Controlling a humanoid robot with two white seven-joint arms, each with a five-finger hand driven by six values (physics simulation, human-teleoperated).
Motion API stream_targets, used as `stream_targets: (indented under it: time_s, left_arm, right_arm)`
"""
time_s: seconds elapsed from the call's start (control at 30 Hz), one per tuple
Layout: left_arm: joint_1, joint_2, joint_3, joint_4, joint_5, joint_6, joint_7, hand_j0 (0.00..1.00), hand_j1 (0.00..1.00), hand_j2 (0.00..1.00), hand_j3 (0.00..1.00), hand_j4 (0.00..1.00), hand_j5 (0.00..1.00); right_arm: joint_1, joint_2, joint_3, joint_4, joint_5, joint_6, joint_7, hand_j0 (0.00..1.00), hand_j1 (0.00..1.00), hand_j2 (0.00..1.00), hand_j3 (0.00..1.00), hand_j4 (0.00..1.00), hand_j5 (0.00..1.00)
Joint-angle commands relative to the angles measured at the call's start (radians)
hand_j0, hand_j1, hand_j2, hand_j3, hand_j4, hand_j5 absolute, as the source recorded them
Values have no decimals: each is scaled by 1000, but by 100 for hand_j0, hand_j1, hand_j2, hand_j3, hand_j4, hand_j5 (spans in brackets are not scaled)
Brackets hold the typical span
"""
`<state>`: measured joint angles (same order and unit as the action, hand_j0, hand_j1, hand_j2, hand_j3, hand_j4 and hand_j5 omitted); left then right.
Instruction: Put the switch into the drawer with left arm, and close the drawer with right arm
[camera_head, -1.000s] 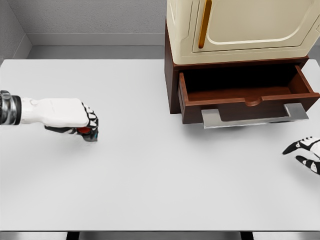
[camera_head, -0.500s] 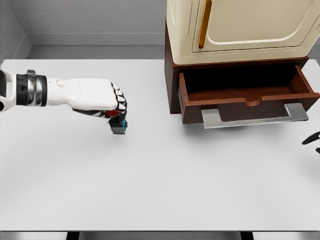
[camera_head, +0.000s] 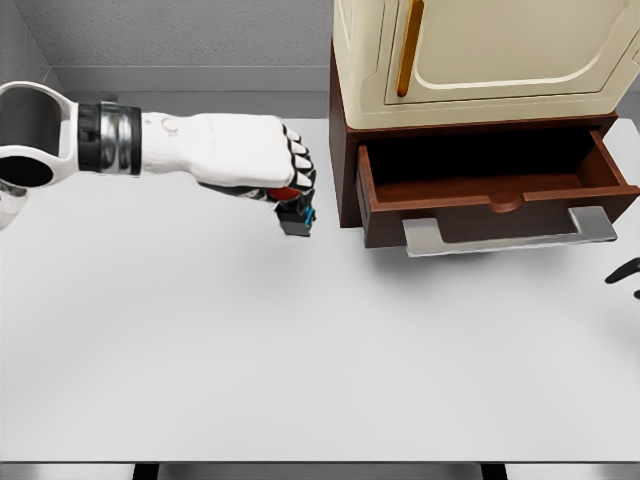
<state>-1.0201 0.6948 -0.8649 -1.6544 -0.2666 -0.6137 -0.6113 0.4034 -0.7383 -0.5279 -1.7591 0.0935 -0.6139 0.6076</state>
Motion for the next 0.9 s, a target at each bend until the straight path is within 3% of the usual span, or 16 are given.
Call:
stream_targets:
  time_s: [0.0, 0.2, 0.27, 0.37, 0.73, 0.87]
  left_arm:
    - [0, -8, 1, -4, 20, 3, 0, 46, 46, 46, 46, 46, 46]
    - [-57, 0, 3, -5, 110, 3, 0, 46, 46, 46, 46, 46, 46]
    - [-66, -12, 1, -4, 113, 3, 0, 46, 46, 46, 46, 46, 46]
    - [-86, -69, 1, -4, 112, 3, 0, 46, 46, 46, 46, 46, 46]
    - [-129, -242, -8, 15, 106, 3, 0, 46, 46, 46, 46, 46, 46]
    - [-137, -360, -9, 192, 90, 3, 0, 47, 47, 47, 47, 47, 47]
  right_arm:
    - [0, -19, 3, 0, -9, 3, 0, 56, 56, 56, 56, 56, 56]
    - [0, -53, 3, 0, -35, 3, 0, 56, 56, 56, 56, 56, 56]
    - [-3, -93, 5, 0, -35, 3, -2, 56, 56, 56, 56, 56, 56]
    - [-37, -139, 49, 0, -37, 3, -2, 56, 56, 56, 56, 56, 56]
    - [-48, -144, 103, -2, -37, 3, 0, 56, 56, 56, 56, 56, 56]
    - [-46, -144, 103, -2, -37, 3, 0, 56, 56, 56, 56, 56, 56]
